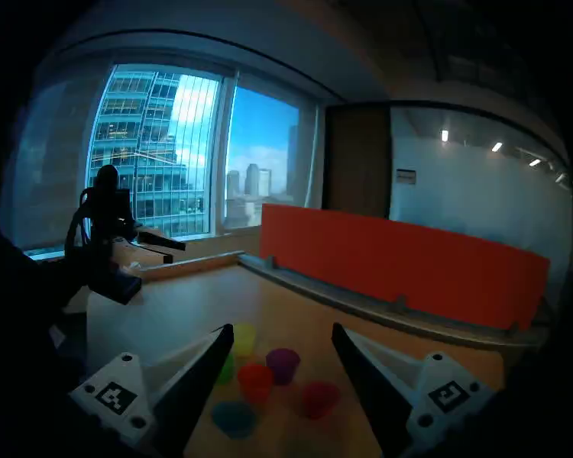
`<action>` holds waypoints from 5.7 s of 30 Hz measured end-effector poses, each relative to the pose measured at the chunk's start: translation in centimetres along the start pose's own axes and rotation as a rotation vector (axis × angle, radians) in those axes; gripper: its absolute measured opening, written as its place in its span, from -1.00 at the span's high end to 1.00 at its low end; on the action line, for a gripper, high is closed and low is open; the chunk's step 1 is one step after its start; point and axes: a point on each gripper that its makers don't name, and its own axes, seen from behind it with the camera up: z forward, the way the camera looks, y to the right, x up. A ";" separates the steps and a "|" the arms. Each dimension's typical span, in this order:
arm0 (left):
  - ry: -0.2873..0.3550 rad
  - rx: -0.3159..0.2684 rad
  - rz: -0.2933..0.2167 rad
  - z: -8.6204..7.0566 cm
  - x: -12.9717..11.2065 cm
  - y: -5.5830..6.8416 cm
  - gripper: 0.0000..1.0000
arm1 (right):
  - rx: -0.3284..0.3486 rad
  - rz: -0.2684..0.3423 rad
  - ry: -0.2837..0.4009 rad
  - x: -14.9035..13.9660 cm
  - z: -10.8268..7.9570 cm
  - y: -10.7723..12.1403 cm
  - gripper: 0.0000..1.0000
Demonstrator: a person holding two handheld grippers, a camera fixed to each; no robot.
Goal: Pour water
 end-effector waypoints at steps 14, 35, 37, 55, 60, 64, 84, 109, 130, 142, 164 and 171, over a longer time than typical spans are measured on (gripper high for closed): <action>-0.068 -0.059 0.040 1.3 -3.1 1.2 -0.99 | 0.078 -0.014 -0.088 -3.3 0.3 -1.1 -1.00; -0.176 -0.164 0.043 4.0 -10.3 3.3 -0.98 | 0.209 -0.070 -0.239 -10.5 2.3 -2.7 -1.00; -0.185 -0.172 0.043 4.2 -10.9 3.5 -0.99 | 0.218 -0.078 -0.254 -11.3 2.4 -2.8 -1.00; -0.304 -0.225 0.040 4.9 -17.4 5.0 -0.99 | 0.296 -0.124 -0.378 -18.2 3.3 -3.6 -1.00; -0.344 -0.228 0.041 5.0 -19.4 5.0 -0.98 | 0.313 -0.126 -0.408 -20.0 3.5 -3.9 -1.00; -0.376 -0.230 0.047 5.2 -20.7 5.0 -0.99 | 0.325 -0.130 -0.429 -21.2 3.7 -4.1 -1.00; -0.456 -0.255 0.068 7.6 -24.2 5.4 -0.99 | 0.378 -0.152 -0.478 -25.2 5.8 -5.5 -1.00; -0.446 -0.282 0.085 10.7 -24.3 6.4 -0.99 | 0.406 -0.149 -0.465 -25.7 8.0 -7.0 -1.00; -0.462 -0.280 0.096 10.9 -24.7 6.3 -0.74 | 0.407 -0.145 -0.457 -26.0 8.2 -7.2 -0.93; -0.456 -0.269 0.104 10.8 -24.5 6.1 -0.74 | 0.392 -0.147 -0.433 -25.6 8.2 -7.3 -0.83; -0.305 -0.219 0.082 10.2 -17.9 5.3 -0.74 | 0.316 -0.095 -0.290 -18.3 8.1 -7.0 -0.83; -0.246 -0.201 0.085 10.1 -15.2 4.6 -0.74 | 0.281 -0.075 -0.224 -15.8 8.2 -6.2 -0.83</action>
